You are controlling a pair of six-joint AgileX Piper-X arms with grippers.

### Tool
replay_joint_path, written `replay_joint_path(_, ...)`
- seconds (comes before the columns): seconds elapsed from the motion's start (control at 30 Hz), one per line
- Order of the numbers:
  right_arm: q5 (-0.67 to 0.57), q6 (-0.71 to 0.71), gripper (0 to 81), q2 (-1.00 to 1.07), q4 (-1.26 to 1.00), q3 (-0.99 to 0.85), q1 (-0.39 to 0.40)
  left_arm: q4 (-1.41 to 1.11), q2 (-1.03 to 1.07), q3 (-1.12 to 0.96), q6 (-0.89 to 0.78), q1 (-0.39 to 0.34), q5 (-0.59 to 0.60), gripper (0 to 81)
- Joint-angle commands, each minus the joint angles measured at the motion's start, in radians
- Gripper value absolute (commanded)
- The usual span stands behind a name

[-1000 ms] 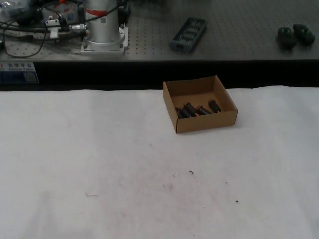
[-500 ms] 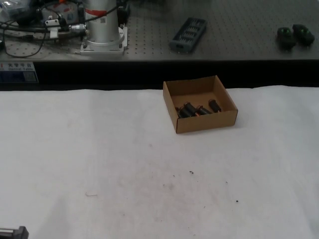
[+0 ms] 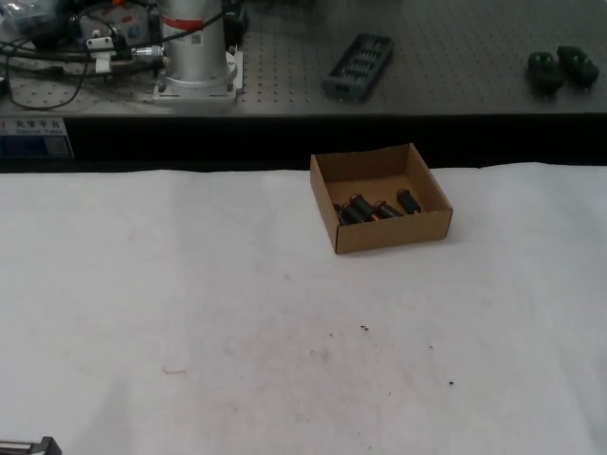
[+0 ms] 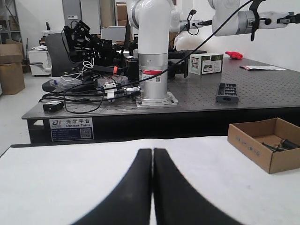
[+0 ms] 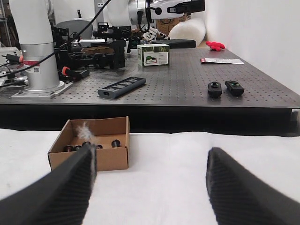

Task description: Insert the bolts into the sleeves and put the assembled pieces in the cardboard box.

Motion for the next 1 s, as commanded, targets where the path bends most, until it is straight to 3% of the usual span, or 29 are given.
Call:
replay_joint_path(0.0,0.002,-0.007,50.3,-0.008,-0.007,-0.012,-0.003,0.001,-0.01,-0.013,-0.016,-0.005,0.009,0.6)
replay_joint_path(0.47,0.002,-0.007,50.3,-0.008,-0.007,-0.012,-0.003,0.001,-0.01,-0.013,-0.016,0.009,0.009,0.6)
replay_joint_path(0.97,0.002,-0.007,50.3,-0.15,0.015,-0.012,-0.11,0.001,-0.01,-0.013,-0.016,0.272,0.009,0.6)
